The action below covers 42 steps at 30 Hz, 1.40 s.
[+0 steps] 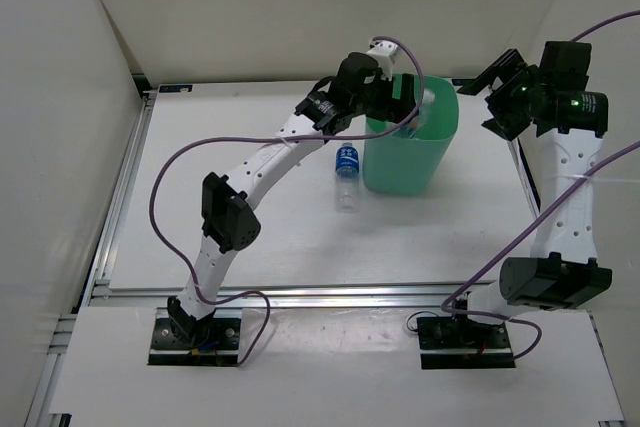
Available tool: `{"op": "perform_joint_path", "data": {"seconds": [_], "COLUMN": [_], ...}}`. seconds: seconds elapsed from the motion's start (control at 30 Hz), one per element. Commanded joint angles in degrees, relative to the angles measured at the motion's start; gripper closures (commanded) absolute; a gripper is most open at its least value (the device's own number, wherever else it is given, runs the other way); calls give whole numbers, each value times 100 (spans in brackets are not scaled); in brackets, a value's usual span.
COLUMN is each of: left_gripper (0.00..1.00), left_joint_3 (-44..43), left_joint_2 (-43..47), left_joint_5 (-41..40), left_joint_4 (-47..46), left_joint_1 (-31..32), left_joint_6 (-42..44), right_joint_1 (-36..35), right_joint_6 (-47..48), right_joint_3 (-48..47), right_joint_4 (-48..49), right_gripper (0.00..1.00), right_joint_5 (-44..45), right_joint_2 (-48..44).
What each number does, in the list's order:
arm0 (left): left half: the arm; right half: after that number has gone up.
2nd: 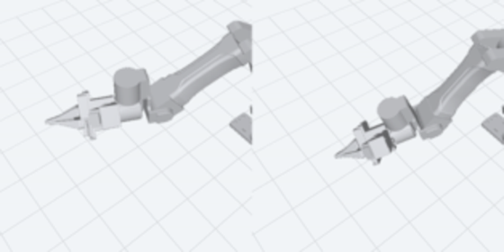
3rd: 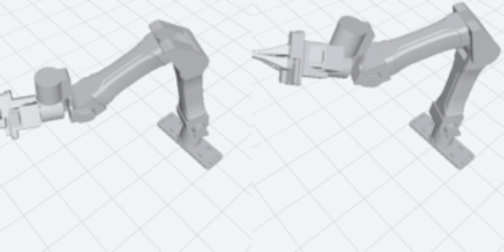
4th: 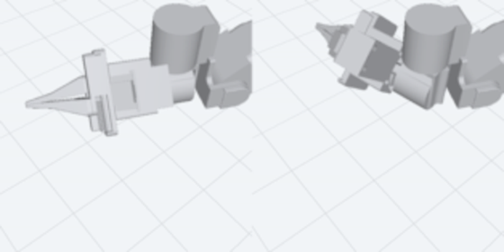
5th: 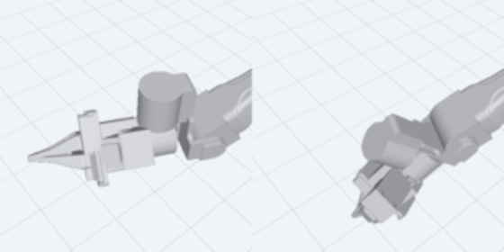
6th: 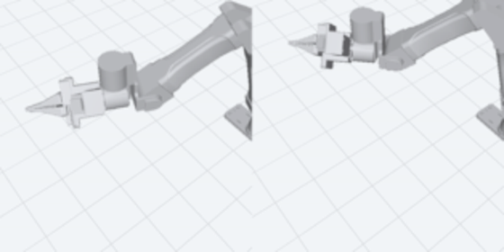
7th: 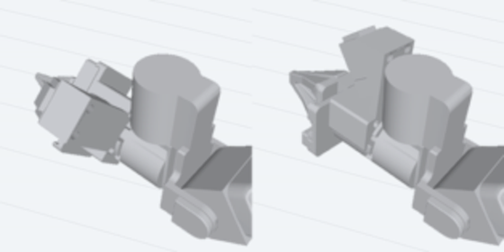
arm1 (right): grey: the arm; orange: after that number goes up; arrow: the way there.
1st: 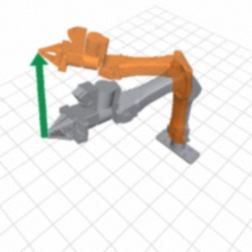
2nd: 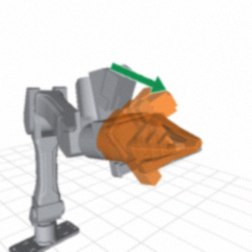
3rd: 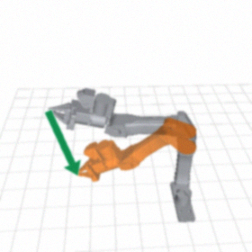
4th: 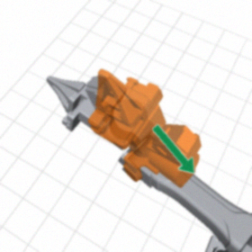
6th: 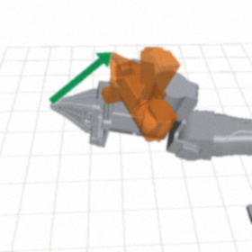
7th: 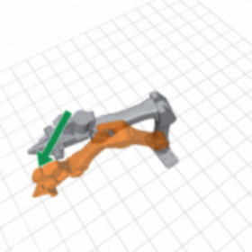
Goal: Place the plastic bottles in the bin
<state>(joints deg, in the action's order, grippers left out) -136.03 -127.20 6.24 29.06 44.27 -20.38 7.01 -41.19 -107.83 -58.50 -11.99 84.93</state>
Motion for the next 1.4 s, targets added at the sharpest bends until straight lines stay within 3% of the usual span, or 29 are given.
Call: {"op": "perform_joint_path", "data": {"seconds": [0.0, 0.13, 0.33, 0.4, 0.47, 0.57, 0.73, 0.87, 1.1, 1.37], "left_gripper": [0, 0, 0, 0, 0, 0, 0, 0, 0, 0], "left_joint_3": [-12, 593, 3079, 3748, 4065, 3997, 3882, 3672, 3671, 3004], "left_joint_2": [766, 1389, 2488, 2629, 2630, 2114, 1541, 1022, 627, -76], "left_joint_5": [-589, -1745, -3058, -2736, -1831, -262, 798, 2089, 2162, 2636], "left_joint_4": [-129, -129, -129, -129, -129, -129, -129, -129, -181, -243], "left_joint_1": [-59, -278, -629, -823, -1113, -1473, -1667, -1808, -1808, -1703], "left_joint_6": [420, 474, -404, -676, -678, -678, -370, -511, -563, -888], "right_joint_1": [3, 3, 3, 3, 3, 3, 3, 3, 3, 3], "right_joint_6": [85, 85, 85, 85, 85, 85, 137, 137, 243, 243], "right_joint_3": [52, 262, 368, 368, 368, 368, 368, 368, 192, 245], "right_joint_4": [181, 234, 234, 234, 234, 234, 182, 181, 59, 5], "right_gripper": [0, 0, 0, 0, 0, 0, 0, 0, 0, 0], "right_joint_5": [47, 47, 100, 100, 100, 100, 100, 100, 206, 328], "right_joint_2": [-231, -336, -451, -451, -451, -451, -451, -451, -337, -336]}}
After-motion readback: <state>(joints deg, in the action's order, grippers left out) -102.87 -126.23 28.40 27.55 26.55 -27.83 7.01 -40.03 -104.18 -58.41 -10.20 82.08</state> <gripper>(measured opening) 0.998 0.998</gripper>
